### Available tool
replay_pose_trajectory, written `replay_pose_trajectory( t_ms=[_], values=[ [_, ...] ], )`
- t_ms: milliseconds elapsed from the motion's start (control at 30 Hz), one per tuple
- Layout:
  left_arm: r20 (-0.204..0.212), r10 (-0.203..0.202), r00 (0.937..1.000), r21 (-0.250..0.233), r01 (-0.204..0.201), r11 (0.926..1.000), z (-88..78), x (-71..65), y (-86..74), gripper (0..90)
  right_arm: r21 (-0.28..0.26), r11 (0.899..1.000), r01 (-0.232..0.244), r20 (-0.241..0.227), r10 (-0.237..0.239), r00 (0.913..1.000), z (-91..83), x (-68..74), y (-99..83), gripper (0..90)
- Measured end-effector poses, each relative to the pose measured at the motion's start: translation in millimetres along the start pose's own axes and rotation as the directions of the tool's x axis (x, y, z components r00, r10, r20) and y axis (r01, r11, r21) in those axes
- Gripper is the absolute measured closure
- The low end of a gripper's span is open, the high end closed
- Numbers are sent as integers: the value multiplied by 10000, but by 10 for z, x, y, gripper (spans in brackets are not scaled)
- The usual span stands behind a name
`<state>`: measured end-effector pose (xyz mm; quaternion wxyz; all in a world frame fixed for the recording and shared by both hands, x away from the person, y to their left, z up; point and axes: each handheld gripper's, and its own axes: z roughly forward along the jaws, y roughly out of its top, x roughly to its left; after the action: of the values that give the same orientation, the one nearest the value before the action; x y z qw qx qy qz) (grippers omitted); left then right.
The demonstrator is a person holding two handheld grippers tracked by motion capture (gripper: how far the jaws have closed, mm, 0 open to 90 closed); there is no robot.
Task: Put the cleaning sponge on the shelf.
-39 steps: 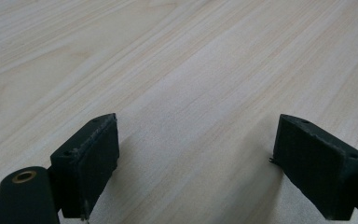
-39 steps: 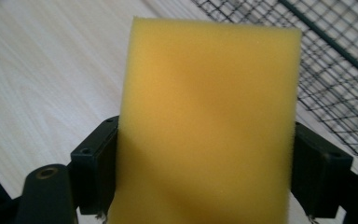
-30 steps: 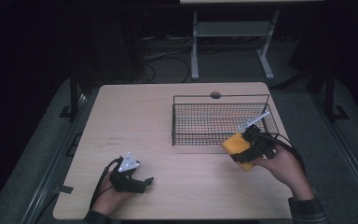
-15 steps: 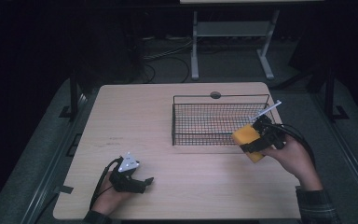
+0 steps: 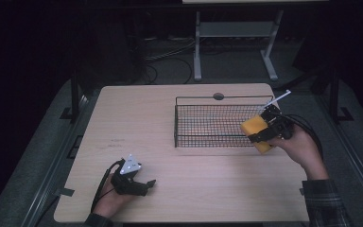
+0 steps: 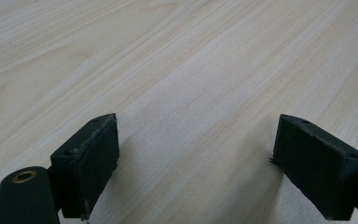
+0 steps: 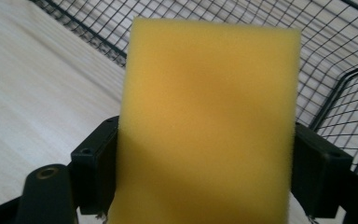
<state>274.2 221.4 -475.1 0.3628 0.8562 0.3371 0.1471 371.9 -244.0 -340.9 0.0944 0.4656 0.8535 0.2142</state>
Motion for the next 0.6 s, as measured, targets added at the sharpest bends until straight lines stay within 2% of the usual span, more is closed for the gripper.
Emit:
replay_pose_trajectory(
  t_ms=[600],
  values=[
    [10,-14,10000,-15,14,10000,1,-1,-1,136,52,9989,-471,393,469,9981,102,-254,230,212]
  ],
)
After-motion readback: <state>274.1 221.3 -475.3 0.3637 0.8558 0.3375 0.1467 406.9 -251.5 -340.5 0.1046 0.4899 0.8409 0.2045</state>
